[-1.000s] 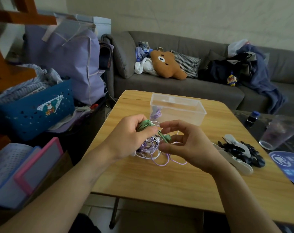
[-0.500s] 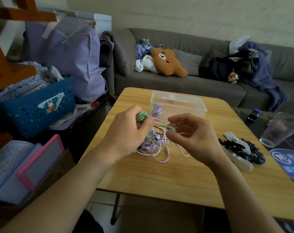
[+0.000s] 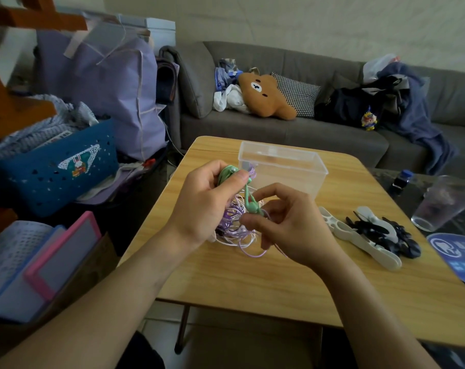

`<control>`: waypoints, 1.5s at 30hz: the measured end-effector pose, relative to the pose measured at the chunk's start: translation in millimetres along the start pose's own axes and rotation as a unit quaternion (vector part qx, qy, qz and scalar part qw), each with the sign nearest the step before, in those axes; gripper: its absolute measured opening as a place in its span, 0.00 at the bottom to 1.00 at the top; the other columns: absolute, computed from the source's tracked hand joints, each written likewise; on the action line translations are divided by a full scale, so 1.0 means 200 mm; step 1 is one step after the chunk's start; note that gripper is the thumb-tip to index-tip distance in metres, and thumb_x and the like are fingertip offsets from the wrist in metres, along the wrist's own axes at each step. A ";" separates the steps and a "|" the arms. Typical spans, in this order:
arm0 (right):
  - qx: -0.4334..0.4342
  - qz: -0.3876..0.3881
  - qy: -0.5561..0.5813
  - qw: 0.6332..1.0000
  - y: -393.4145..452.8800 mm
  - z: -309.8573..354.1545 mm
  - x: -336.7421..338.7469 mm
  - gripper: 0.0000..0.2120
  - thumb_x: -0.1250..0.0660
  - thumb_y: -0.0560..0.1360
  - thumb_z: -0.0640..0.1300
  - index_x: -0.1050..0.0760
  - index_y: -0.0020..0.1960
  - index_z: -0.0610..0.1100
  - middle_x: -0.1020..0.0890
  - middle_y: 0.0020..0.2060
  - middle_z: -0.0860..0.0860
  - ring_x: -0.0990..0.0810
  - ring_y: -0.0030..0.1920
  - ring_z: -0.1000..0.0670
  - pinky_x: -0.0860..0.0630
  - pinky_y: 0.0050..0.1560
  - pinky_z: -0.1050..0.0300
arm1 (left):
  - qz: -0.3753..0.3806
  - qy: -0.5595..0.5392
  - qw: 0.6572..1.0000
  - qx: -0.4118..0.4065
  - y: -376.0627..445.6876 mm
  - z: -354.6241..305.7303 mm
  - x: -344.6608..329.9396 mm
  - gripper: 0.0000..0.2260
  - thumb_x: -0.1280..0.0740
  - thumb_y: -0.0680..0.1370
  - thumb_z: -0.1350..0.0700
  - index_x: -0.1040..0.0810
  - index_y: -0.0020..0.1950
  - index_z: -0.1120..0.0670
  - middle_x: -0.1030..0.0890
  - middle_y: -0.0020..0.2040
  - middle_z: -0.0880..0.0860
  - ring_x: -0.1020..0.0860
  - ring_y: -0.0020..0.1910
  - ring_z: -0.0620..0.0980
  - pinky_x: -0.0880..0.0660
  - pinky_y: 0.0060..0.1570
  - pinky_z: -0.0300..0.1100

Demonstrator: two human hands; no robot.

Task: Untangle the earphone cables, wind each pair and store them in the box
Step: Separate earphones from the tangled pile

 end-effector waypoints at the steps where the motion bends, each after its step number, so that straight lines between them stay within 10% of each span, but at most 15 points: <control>1: -0.007 -0.001 0.002 1.000 0.00 -0.01 0.00 0.13 0.21 0.68 0.43 0.23 0.46 0.44 0.15 0.33 0.46 0.20 0.24 0.45 0.25 0.27 0.56 | 0.002 -0.002 1.000 0.004 0.00 0.01 0.01 0.13 0.33 0.79 0.57 0.30 0.38 0.62 0.33 0.30 0.58 0.36 0.31 0.54 0.36 0.35 0.48; 11: -0.031 0.014 -0.009 0.999 -0.03 0.04 -0.03 0.23 0.18 0.63 0.46 0.33 0.37 0.39 0.19 0.24 0.44 0.19 0.22 0.44 0.24 0.26 0.48 | 0.021 0.002 0.999 0.035 -0.01 0.06 -0.02 0.13 0.30 0.78 0.57 0.28 0.37 0.61 0.32 0.30 0.57 0.35 0.31 0.52 0.35 0.33 0.44; 15: -0.034 0.037 0.021 0.999 -0.04 0.05 -0.04 0.25 0.16 0.60 0.44 0.35 0.34 0.42 0.22 0.22 0.47 0.23 0.19 0.45 0.32 0.20 0.60 | 0.018 -0.010 0.999 0.049 0.00 0.07 -0.03 0.14 0.30 0.76 0.55 0.29 0.35 0.59 0.30 0.28 0.55 0.34 0.29 0.51 0.34 0.31 0.41; 26: -0.013 0.028 0.177 0.984 0.00 0.02 -0.04 0.16 0.33 0.74 0.53 0.19 0.46 0.38 0.27 0.23 0.48 0.35 0.18 0.52 0.39 0.21 0.66 | -0.050 -0.134 0.985 0.099 0.02 0.14 0.04 0.17 0.31 0.76 0.58 0.31 0.30 0.56 0.30 0.29 0.54 0.31 0.29 0.49 0.34 0.35 0.42; 29: -0.039 0.038 0.256 0.965 0.02 -0.01 -0.03 0.07 0.32 0.78 0.41 0.24 0.51 0.36 0.26 0.28 0.46 0.37 0.21 0.54 0.39 0.24 0.65 | -0.085 -0.122 0.984 0.095 0.05 0.15 0.10 0.16 0.30 0.74 0.56 0.30 0.29 0.55 0.31 0.26 0.51 0.33 0.27 0.48 0.35 0.33 0.40; 45: -0.048 0.049 0.138 0.988 0.02 -0.07 -0.04 0.05 0.24 0.70 0.36 0.17 0.46 0.41 0.23 0.28 0.49 0.32 0.23 0.56 0.36 0.26 0.65 | 0.013 -0.172 0.981 0.086 0.02 0.11 -0.03 0.13 0.33 0.77 0.60 0.30 0.34 0.58 0.30 0.28 0.52 0.33 0.28 0.48 0.34 0.34 0.39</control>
Point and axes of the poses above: each hand's wrist, its own y-axis towards the middle knuckle, its own x-axis out of the back of the hand, z = x × y, the point moved 9 cm from there along y, towards the middle knuckle
